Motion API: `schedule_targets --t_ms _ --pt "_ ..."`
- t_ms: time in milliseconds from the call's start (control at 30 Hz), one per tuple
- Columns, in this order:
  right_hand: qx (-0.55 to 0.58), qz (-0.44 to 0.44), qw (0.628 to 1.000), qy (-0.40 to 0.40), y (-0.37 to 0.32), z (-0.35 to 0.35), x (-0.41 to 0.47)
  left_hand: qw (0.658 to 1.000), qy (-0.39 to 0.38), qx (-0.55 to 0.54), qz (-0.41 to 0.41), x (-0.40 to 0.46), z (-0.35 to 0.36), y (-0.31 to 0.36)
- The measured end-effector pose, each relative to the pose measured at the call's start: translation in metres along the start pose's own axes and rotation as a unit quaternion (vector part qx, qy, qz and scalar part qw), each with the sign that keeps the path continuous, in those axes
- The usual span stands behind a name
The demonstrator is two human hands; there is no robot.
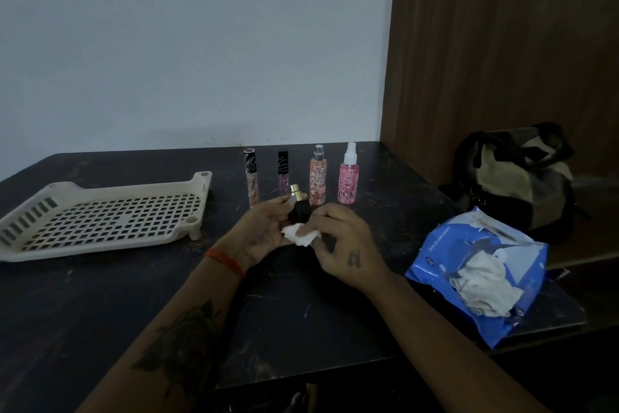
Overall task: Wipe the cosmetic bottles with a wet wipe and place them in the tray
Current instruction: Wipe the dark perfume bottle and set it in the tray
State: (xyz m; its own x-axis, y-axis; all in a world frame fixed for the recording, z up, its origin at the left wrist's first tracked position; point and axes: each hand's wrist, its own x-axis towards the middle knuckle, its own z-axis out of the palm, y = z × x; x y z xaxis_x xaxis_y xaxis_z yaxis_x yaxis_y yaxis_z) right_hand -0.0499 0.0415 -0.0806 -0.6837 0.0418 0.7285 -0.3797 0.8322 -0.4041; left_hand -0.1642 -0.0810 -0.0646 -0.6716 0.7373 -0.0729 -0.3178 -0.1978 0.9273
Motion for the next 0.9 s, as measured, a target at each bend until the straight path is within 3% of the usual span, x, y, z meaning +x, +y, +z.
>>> schedule_targets --t_ms 133,267,500,667,800,900 --pt "-0.008 0.02 0.999 -0.029 0.004 -0.004 -0.002 1.0 -0.004 0.002 0.005 0.0 0.0 0.001" --pt "-0.001 0.048 0.993 0.104 0.005 -0.006 0.003 1.0 -0.006 0.0 0.006 0.001 0.001 0.001" --pt "0.036 0.059 0.997 0.025 0.001 -0.005 0.002 0.999 -0.023 0.01 0.022 -0.002 0.004 0.002" --pt "0.022 0.094 0.983 0.155 0.005 -0.007 0.007 0.999 -0.035 0.015 0.025 -0.003 0.009 0.001" --pt "0.05 0.078 0.991 0.092 0.003 -0.001 0.007 0.998 -0.04 0.027 0.032 -0.004 0.011 0.0" --pt "0.067 0.12 0.985 0.101 0.005 -0.002 0.008 0.998 -0.042 0.027 0.037 -0.004 0.011 0.0"
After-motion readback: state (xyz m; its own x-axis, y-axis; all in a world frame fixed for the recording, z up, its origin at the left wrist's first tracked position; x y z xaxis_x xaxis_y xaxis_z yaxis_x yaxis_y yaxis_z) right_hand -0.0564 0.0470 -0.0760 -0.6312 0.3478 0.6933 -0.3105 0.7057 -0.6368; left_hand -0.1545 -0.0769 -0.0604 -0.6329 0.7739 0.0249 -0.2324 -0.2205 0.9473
